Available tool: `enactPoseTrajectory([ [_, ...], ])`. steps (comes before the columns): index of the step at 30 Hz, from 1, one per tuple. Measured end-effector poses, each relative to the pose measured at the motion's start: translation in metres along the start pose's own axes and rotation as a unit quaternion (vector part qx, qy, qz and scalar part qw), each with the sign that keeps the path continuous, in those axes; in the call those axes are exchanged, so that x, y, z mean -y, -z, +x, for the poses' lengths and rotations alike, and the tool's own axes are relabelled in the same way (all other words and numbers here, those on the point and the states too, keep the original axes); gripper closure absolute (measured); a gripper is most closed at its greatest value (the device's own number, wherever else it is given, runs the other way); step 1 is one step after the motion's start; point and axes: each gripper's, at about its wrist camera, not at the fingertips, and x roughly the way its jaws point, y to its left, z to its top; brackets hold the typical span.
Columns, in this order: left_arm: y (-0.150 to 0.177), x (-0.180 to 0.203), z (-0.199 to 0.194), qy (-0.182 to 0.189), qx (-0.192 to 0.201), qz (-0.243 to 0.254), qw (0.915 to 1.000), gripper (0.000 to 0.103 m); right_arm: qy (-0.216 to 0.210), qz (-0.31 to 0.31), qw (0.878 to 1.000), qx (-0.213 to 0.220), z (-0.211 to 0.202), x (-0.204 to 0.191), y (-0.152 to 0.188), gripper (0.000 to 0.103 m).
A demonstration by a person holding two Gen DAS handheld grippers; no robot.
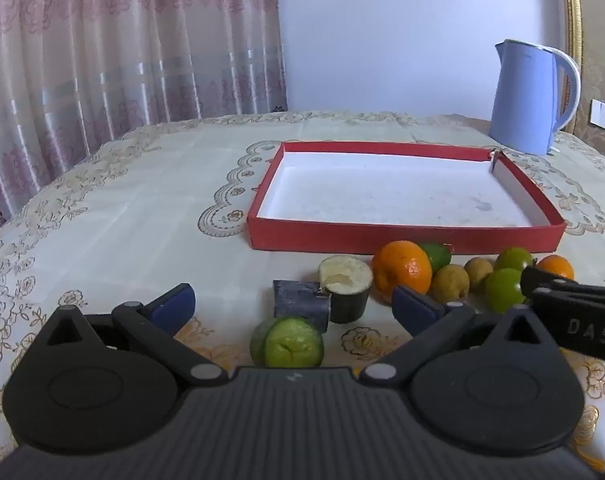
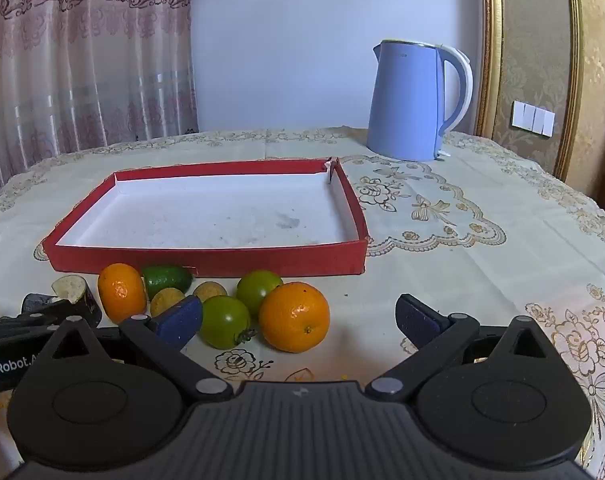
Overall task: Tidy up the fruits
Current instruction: 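Move the right gripper toward the large orange beside the tray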
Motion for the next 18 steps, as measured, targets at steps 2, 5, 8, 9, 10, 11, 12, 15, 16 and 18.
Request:
enactPoseTrajectory([
  [2,0.000,-0.001,-0.001,0.004,0.007,-0.007,0.9999,0.000,0.000,0.000,1.000,-0.004,0.001,0.001,-0.001,0.000],
  [5,0.002,-0.003,-0.005,0.000,0.014,-0.006,0.9999,0.000,-0.003,0.000,1.000,-0.006,0.001,0.001,-0.002,0.000],
  [8,0.010,-0.008,-0.001,0.000,0.016,-0.009,0.9998,0.000,-0.010,0.002,1.000,-0.005,0.003,0.001,0.002,0.000],
  [9,0.011,-0.007,0.005,-0.001,0.012,-0.009,0.9999,0.000,-0.011,0.003,1.000,-0.005,0.003,0.003,0.003,0.000],
  [10,0.011,-0.009,0.005,-0.001,0.013,-0.010,0.9999,0.000,-0.011,0.003,1.000,-0.004,0.003,0.002,0.004,0.000],
  [11,0.010,-0.008,0.003,-0.001,0.010,-0.007,0.9999,0.000,-0.011,0.004,1.000,-0.004,0.005,0.001,0.005,0.000],
  [12,0.009,-0.008,0.003,-0.002,0.009,-0.007,0.9999,0.000,-0.012,0.004,1.000,-0.003,0.004,0.001,0.007,0.000],
  [15,0.003,-0.008,0.003,-0.007,0.007,-0.009,0.9999,0.000,-0.018,0.015,1.000,-0.005,0.003,0.006,0.002,0.000],
  [16,0.004,-0.009,0.003,-0.010,0.006,-0.006,0.9999,0.000,-0.017,0.015,1.000,-0.003,0.003,0.006,0.002,0.000],
  [18,0.004,-0.008,0.005,-0.015,0.000,-0.002,0.9999,0.000,-0.016,0.017,1.000,0.001,0.002,0.007,0.003,0.000],
])
